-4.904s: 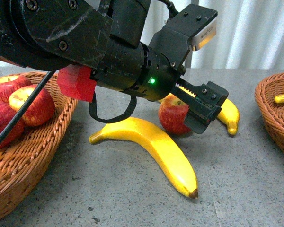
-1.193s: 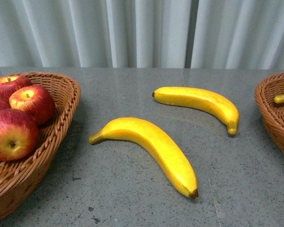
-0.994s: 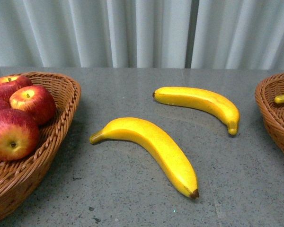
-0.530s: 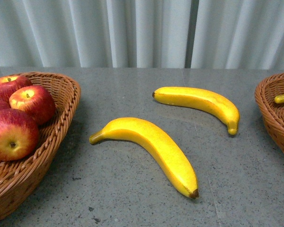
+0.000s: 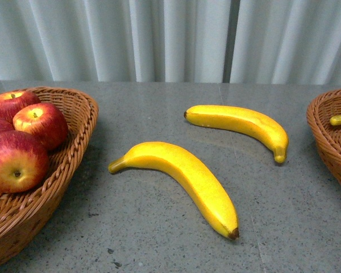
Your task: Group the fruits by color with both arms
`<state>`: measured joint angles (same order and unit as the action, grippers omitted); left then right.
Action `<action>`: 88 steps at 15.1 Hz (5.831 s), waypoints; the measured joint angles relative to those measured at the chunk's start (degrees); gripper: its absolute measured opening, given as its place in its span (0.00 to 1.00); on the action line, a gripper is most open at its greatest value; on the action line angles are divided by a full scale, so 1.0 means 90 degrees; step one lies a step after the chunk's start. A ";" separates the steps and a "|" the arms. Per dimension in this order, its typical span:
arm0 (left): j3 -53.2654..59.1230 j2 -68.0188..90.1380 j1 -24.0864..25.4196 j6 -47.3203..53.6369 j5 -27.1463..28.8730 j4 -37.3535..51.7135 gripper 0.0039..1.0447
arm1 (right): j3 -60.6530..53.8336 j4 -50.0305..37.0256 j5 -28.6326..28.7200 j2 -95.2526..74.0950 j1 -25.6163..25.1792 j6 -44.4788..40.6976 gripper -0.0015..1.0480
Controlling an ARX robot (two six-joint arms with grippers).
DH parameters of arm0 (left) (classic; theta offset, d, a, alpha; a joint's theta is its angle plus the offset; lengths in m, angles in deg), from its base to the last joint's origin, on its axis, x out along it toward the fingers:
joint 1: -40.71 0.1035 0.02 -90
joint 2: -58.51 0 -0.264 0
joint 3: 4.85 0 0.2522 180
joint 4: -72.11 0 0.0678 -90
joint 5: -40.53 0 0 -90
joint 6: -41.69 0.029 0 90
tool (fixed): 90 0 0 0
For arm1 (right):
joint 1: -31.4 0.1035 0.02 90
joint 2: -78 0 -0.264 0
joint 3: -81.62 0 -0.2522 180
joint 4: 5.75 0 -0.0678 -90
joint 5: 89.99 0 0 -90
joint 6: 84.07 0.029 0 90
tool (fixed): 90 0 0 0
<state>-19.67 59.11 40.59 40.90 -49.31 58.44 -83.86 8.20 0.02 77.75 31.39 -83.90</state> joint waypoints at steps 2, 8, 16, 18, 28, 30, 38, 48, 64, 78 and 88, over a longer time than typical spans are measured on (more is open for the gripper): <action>0.0022 -0.0002 0.0000 0.0010 -0.0017 -0.0032 0.01 | 0.0000 0.0005 -0.0002 0.0000 0.0000 0.0000 0.94; 0.0022 -0.0002 0.0000 0.0015 -0.0017 -0.0036 0.66 | 0.0000 0.0005 -0.0002 0.0000 0.0000 0.0000 0.94; 0.0022 -0.0002 0.0000 0.0022 -0.0010 -0.0041 0.94 | 0.1224 -0.1851 0.3823 -0.3050 -0.0146 0.0930 0.94; 0.0022 -0.0002 0.0000 0.0022 -0.0017 -0.0036 0.94 | 0.2030 -0.2936 0.3041 -0.4517 0.0814 0.0928 0.94; 0.0022 -0.0002 0.0000 0.0022 -0.0015 -0.0036 0.94 | 0.6271 -0.2433 0.0765 -1.0843 0.3575 -0.0058 0.94; 0.0022 -0.0002 0.0000 0.0022 -0.0015 -0.0036 0.94 | 0.6492 -0.1617 0.0765 -1.1091 0.3264 -0.0350 0.94; 0.0022 -0.0002 0.0000 0.0022 -0.0015 -0.0036 0.94 | 0.6577 0.0374 0.1088 -1.1145 0.3211 -0.0729 0.94; 0.0022 -0.0002 0.0000 0.0022 -0.0015 -0.0036 0.94 | 0.6288 0.0214 0.0709 -1.1555 0.3509 -0.1008 0.78; 0.0022 -0.0002 0.0000 0.0022 -0.0015 -0.0036 0.94 | 0.5666 0.0221 0.2368 -0.9755 -0.1586 -0.1773 0.31; 0.0022 -0.0002 0.0000 0.0022 -0.0015 -0.0034 0.94 | 0.7990 -0.0770 0.1950 -1.1540 0.1739 -0.1464 0.94; 0.0022 -0.0002 0.0000 0.0022 -0.0015 -0.0034 0.94 | 1.0042 0.1379 0.1350 -1.3457 0.1654 -0.2606 0.94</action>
<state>-19.48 59.09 40.59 41.09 -49.44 58.14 6.52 20.62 12.17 -43.36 46.27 -107.36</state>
